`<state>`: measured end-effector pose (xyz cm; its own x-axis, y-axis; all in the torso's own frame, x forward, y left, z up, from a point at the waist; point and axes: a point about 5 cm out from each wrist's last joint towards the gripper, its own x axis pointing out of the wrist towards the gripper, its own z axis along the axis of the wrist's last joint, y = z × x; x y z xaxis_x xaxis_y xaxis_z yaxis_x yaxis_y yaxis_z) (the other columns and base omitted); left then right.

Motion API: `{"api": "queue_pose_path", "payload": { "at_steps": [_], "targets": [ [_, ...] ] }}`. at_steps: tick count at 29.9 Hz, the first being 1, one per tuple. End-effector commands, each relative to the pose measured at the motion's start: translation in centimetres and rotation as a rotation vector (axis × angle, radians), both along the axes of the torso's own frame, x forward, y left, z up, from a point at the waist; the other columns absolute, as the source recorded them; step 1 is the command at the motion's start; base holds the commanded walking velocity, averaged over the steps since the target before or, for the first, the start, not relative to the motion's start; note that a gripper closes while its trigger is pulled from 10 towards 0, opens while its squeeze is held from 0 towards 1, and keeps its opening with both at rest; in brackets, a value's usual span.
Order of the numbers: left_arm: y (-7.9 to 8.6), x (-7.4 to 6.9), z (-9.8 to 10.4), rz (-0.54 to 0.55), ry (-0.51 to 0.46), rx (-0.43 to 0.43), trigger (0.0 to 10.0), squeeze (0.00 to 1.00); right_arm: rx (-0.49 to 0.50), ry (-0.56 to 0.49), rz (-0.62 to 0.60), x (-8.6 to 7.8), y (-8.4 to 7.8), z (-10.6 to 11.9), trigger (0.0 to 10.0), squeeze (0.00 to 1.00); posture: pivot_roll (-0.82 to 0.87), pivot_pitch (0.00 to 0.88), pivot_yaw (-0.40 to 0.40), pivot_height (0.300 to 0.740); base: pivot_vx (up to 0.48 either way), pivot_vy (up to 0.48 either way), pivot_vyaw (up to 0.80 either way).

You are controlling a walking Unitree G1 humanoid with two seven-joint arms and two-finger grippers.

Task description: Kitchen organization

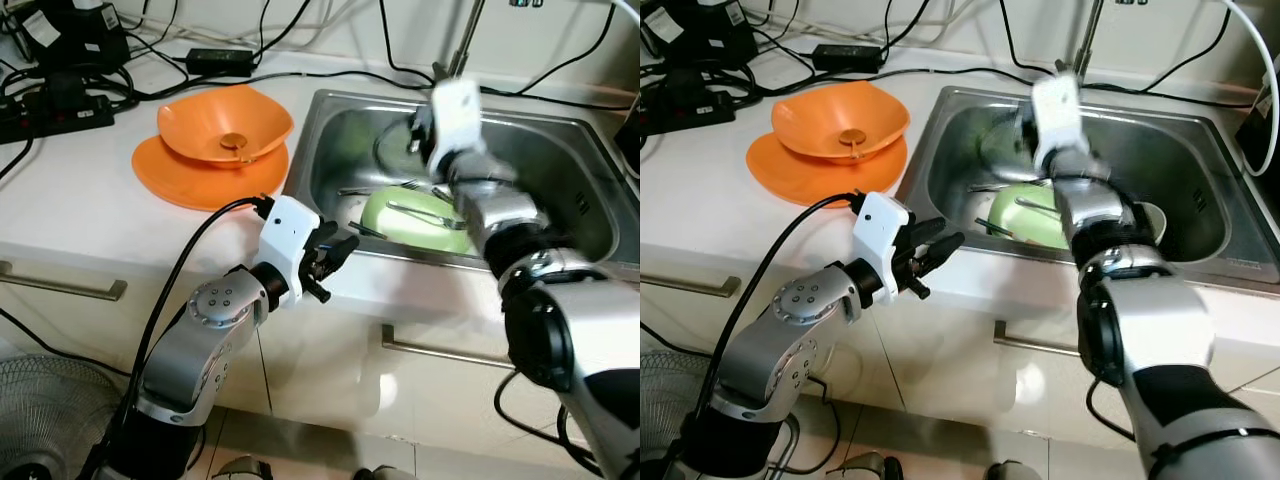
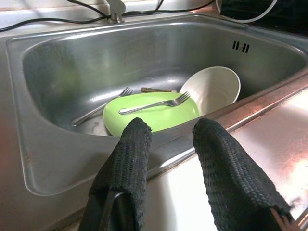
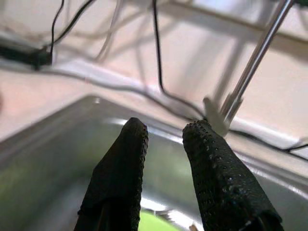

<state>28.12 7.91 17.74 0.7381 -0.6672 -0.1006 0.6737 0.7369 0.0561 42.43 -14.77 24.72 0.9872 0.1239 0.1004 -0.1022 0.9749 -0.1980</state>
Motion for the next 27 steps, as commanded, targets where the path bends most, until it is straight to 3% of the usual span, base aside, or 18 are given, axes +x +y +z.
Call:
{"api": "queue_pose_path", "payload": {
  "at_steps": [1, 3, 6, 15, 19, 27],
  "targets": [
    [-0.2, -0.2, 0.2, -0.006, -0.013, 0.001, 10.0, 0.0, 0.054, -0.059, -0.018, 0.0, -0.7, 0.9, 10.0, 0.0, 0.02, 0.055, -0.028, 0.74, 0.0, 0.0, 0.0],
    [-0.2, -0.2, 0.3, -0.004, -0.014, 0.0, 10.0, 0.0, 0.068, -0.08, -0.016, -0.1, -0.7, 1.2, 10.0, 0.0, 0.02, 0.057, -0.028, 0.74, 0.0, 0.0, 0.0],
    [0.2, 0.3, 0.8, 0.062, -0.071, -0.015, 10.0, 0.0, 0.107, -0.229, 0.01, -0.7, -1.1, 1.9, 10.0, 0.0, 0.01, 0.065, -0.026, 0.74, 0.0, 0.0, 0.0],
    [0.6, 0.7, 1.1, 0.098, -0.1, -0.017, 10.0, 0.0, 0.119, -0.322, 0.052, -1.6, -1.7, 1.2, 10.0, 0.0, 0.0, 0.074, -0.028, 0.74, 0.0, 0.0, 0.0],
    [0.5, 0.6, 0.8, 0.099, -0.099, -0.016, 10.0, 0.0, 0.133, -0.394, 0.065, -2.9, -2.6, -0.1, 10.0, 0.0, -0.01, 0.082, -0.028, 0.74, 0.0, 0.0, 0.0],
    [0.5, 0.6, 0.9, 0.108, -0.106, -0.028, 10.0, 0.0, 0.153, -0.403, 0.077, -4.8, -2.9, -2.8, 10.0, 0.0, -0.01, 0.092, -0.027, 0.74, 0.0, 0.0, 0.0]
  ]
}}
